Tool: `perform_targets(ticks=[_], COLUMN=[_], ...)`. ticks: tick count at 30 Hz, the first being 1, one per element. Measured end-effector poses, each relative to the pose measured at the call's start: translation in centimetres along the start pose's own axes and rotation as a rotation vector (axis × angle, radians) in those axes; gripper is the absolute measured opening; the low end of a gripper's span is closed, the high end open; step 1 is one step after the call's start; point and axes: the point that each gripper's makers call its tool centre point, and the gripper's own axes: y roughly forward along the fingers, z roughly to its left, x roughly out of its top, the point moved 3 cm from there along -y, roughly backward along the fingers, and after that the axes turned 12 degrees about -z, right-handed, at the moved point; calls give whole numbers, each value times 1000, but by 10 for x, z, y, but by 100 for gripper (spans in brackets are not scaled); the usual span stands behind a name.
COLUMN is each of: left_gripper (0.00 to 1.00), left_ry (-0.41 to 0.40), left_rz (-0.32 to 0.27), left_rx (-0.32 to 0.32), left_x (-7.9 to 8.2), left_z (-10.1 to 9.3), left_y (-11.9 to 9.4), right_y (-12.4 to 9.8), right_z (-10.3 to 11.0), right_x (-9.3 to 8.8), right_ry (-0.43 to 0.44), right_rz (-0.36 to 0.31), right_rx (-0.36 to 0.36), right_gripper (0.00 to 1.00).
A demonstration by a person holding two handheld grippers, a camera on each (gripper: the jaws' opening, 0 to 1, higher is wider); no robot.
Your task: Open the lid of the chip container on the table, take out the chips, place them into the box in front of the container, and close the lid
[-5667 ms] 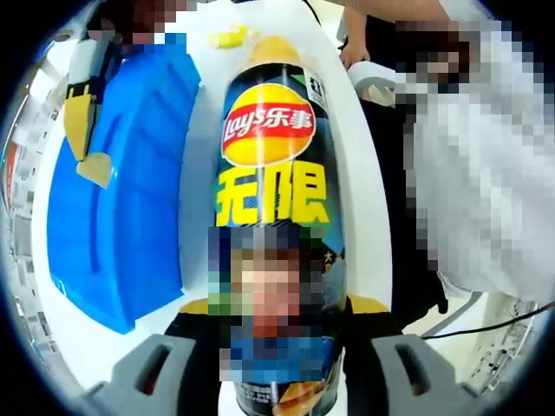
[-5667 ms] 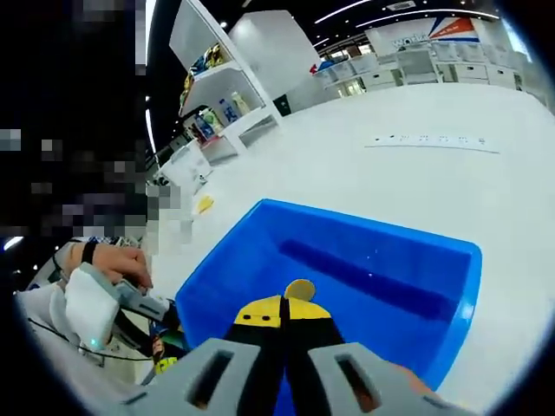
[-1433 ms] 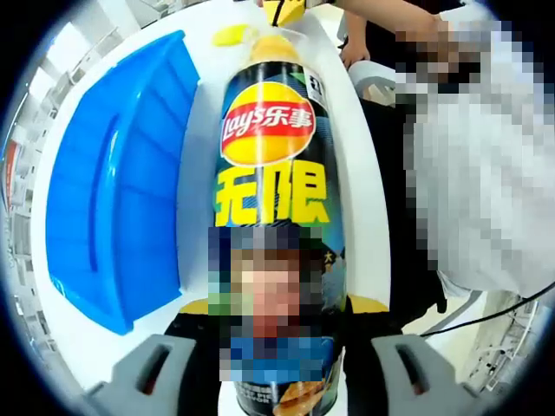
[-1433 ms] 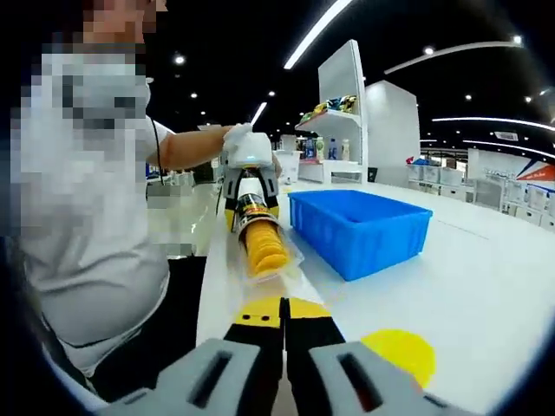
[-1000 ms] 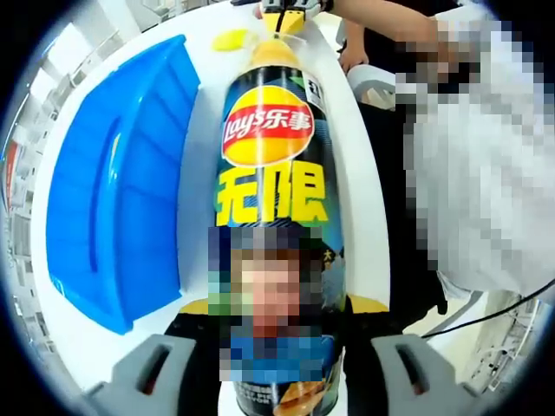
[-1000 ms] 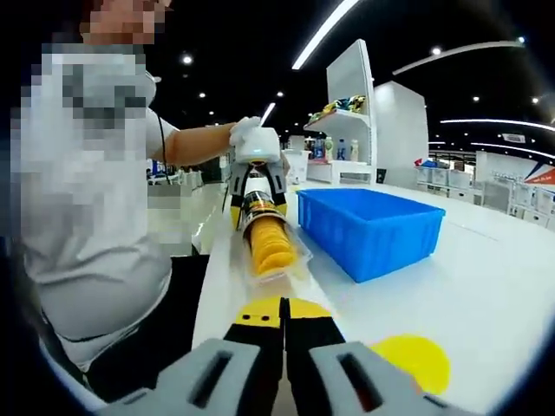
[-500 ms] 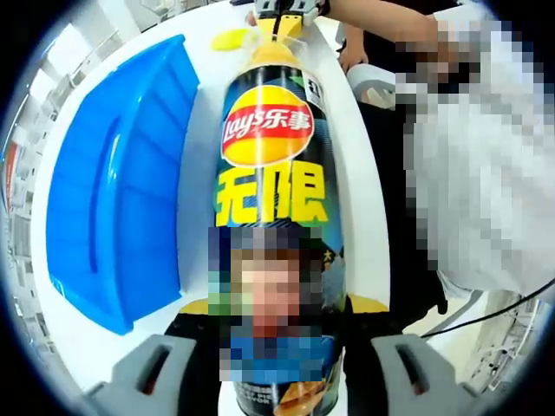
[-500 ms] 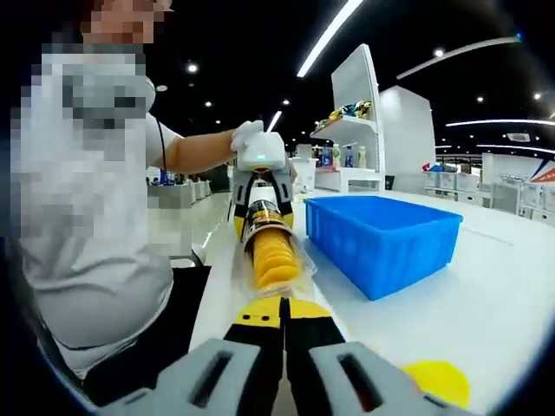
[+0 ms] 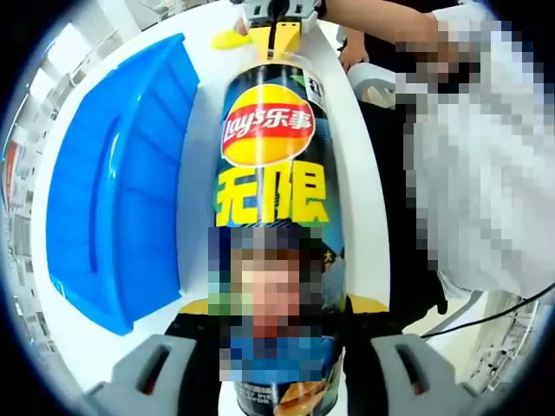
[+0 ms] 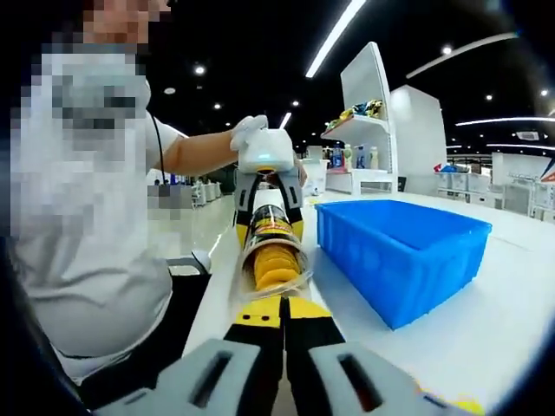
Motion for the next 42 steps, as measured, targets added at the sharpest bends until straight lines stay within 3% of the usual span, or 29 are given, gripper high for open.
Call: perform_targets(ticks=[16,25,26,28,29,31,42], left_gripper=[55,54,54,54,54,54,54], left_ry=[-3,-2,-1,8,5,-2,4], left_rz=[-6,-9,-12,-6,-4,-16,-6], left_rx=[3,2,1,1,3,2,-4], left_x=[-1,-1,0,1,1,1,0], left_z=[1,1,0,-1,-1,-1,-1], left_y=[0,0,0,0,0,-1,0], right_y=[30,34,43,46,46,45,37], right_z=[1,0,8,6,0,-1,-3], right_x=[-4,-5,4,-13,-19,-16,-17], right_ry=[6,17,90,-2,-42,28,7], right_rz=[10,12,-57,69,116,90,112], right_rx=[41,47,69,80,48,42,23], right_gripper=[1,1,1,1,1,1,1])
